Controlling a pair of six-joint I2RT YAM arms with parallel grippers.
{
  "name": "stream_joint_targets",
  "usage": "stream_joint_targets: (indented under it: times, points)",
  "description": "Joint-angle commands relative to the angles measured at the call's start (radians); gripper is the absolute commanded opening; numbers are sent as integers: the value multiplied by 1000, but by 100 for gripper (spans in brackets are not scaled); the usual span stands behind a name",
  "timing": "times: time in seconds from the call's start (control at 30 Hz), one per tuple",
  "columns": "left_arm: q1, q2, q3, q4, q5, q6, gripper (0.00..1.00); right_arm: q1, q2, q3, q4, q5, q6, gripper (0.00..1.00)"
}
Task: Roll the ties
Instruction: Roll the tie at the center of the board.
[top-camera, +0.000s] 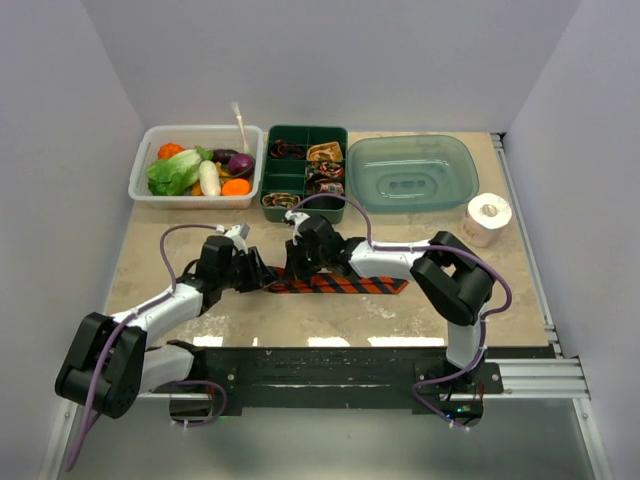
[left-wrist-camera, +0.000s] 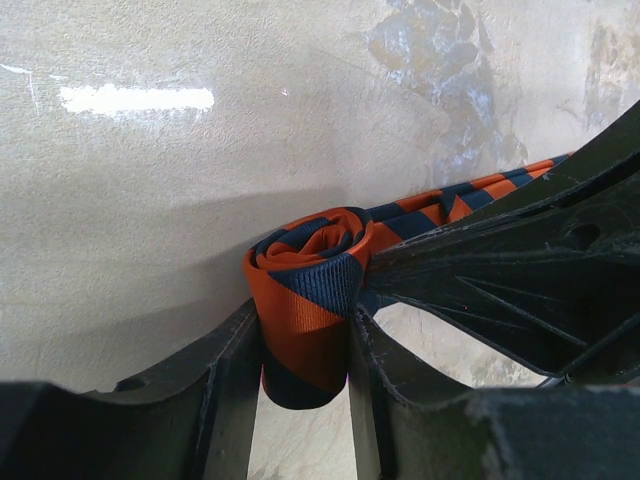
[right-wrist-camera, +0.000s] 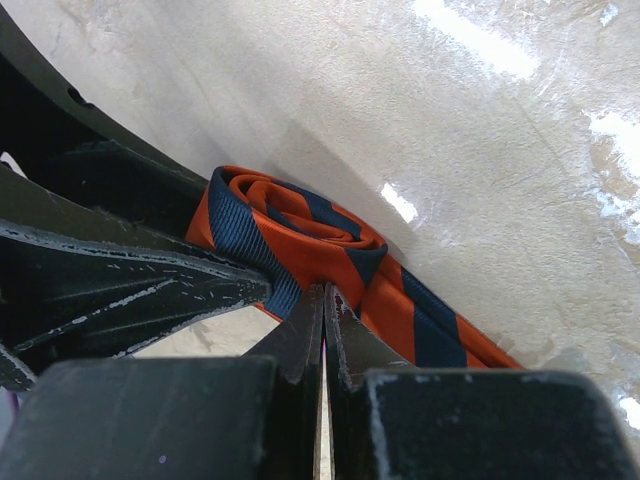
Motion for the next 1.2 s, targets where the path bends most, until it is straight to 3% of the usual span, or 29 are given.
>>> stream_joint_targets:
  times: [0.0, 0.17, 0.23, 0.27, 0.37, 0.4, 0.5, 0.63, 0.8, 1.17]
  points:
    - [8, -17, 46, -15, -17, 44, 40, 10, -26, 18, -46, 25, -20, 0]
    - [8, -3, 50, -27, -20, 57, 40, 10, -81, -31, -34, 45, -90, 2]
    - [8, 5, 52, -32, -22, 64, 40, 10, -136, -43, -42, 74, -126, 20]
    - [8, 8, 55, -37, -22, 65, 40, 12, -155, -52, -46, 97, -164, 35]
    - [8, 8, 61, -49, -23, 73, 40, 10, -235, -63, -72, 137, -230, 52]
    - [8, 8, 64, -52, -31, 74, 40, 12, -250, -65, -95, 168, -242, 62]
    - [8, 9, 69, -57, -35, 79, 40, 9, -288, -66, -137, 200, -278, 80]
    - [8, 17, 73, -58, -34, 80, 40, 13, -281, -60, -218, 208, -298, 93]
    - [8, 17, 83, -61, -32, 84, 40, 23, -236, -59, -264, 231, -308, 98]
    - [8, 22, 89, -61, -39, 88, 41, 119, -115, -8, -332, 383, -302, 95]
